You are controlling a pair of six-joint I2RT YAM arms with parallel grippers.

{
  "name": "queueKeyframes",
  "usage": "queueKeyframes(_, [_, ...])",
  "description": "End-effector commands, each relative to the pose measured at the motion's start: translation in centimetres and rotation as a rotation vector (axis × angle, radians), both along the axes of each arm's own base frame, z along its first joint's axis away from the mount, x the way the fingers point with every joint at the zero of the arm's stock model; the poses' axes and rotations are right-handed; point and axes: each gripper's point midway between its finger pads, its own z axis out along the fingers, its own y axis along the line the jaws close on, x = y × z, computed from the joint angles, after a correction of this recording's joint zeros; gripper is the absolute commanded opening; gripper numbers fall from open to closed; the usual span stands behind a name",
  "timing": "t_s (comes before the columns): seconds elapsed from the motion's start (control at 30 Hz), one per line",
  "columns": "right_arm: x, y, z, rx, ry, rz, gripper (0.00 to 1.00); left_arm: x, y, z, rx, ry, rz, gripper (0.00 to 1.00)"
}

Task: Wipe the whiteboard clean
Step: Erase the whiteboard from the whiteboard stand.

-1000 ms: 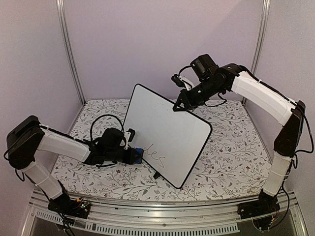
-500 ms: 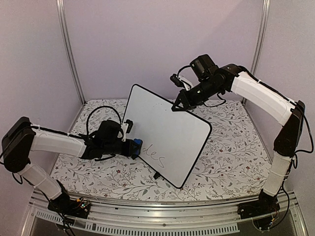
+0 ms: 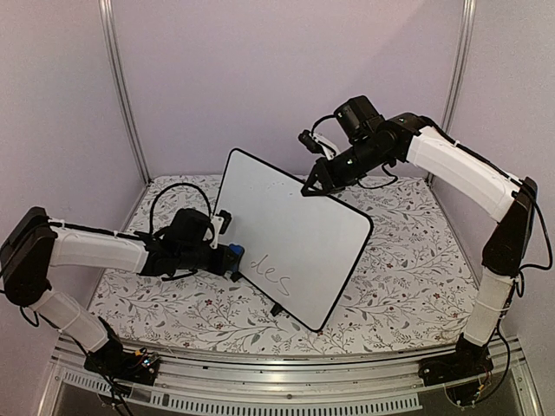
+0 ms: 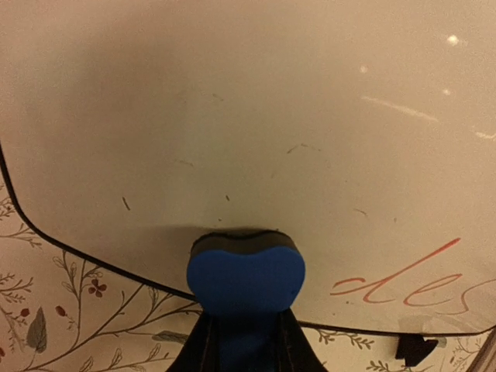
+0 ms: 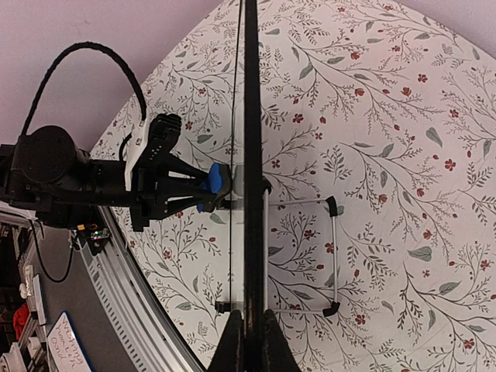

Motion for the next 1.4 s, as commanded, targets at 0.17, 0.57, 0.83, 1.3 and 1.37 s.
queueKeyframes(0.17, [-3.2,-0.1,-4.7,-0.133,0.093,0.111,0.00,-3.8,-1.2,-2.8,0.071,0.054,-0.072,0.00])
queueKeyframes(0.57, [-3.2,0.0,-4.9,-0.135,0.099,0.112,0.00,-3.6,-2.9,-1.5,0.045,-0.010,-0.114,0.00])
queueKeyframes(0.83, [-3.2,-0.1,-4.9,-0.137,0.099,0.111,0.00,-2.0,-4.5,0.4,0.040,-0.067,-0.133,0.00])
queueKeyframes(1.3, [-3.3,0.0,-5.0,-0.137,0.104,0.111,0.00,-1.5,-4.3,3.6,-0.058,-0.138,-0.124,0.00])
queueKeyframes(1.37, [-3.3,0.0,-5.0,-0.137,0.103,0.111,0.00,-1.4,-4.3,3.6,-0.060,-0.135,-0.126,0.00])
